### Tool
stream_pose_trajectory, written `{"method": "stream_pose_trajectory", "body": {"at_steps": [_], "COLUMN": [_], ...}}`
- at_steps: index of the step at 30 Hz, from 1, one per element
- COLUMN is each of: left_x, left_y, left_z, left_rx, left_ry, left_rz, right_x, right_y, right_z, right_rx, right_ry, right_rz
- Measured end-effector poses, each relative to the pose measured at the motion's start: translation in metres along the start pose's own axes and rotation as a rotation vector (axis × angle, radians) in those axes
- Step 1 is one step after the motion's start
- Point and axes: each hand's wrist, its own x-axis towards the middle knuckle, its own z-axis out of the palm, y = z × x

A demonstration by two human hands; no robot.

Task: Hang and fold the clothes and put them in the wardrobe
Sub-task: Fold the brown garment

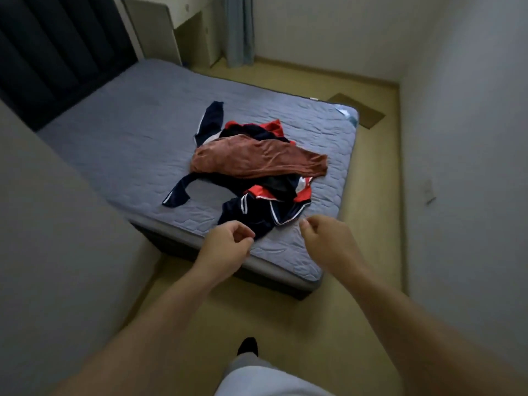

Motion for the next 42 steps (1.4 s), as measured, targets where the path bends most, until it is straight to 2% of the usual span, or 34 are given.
{"method": "stream_pose_trajectory", "body": {"at_steps": [5, 10, 16, 22, 27, 32, 38, 42], "left_x": [0.114, 0.192, 0.263, 0.335, 0.414, 0.530, 0.698, 0.779], "left_y": [0.077, 0.135, 0.180, 0.217, 0.212, 0.179, 0.109, 0.048], "left_z": [0.061, 0.159, 0.259, 0.296, 0.315, 0.346, 0.371, 0.347], "left_rx": [0.082, -0.005, -0.101, -0.075, -0.036, -0.084, -0.107, -0.157], "left_ry": [-0.146, -0.206, -0.136, -0.059, -0.029, -0.010, -0.035, 0.116], "left_rz": [0.063, 0.037, -0.109, -0.233, -0.358, -0.504, -0.811, -0.933], "right_x": [0.070, 0.143, 0.239, 0.342, 0.436, 0.546, 0.712, 0.804], "right_y": [0.063, 0.141, 0.228, 0.270, 0.286, 0.312, 0.333, 0.319], "right_z": [-0.045, -0.083, -0.153, -0.202, -0.201, -0.177, -0.107, -0.044], "right_rx": [0.065, 0.065, 0.003, -0.049, -0.056, -0.118, -0.250, -0.322], "right_ry": [0.072, 0.078, -0.004, -0.105, -0.234, -0.381, -0.648, -0.798], "right_rz": [0.128, 0.172, 0.140, 0.104, 0.093, 0.094, 0.142, 0.006]}}
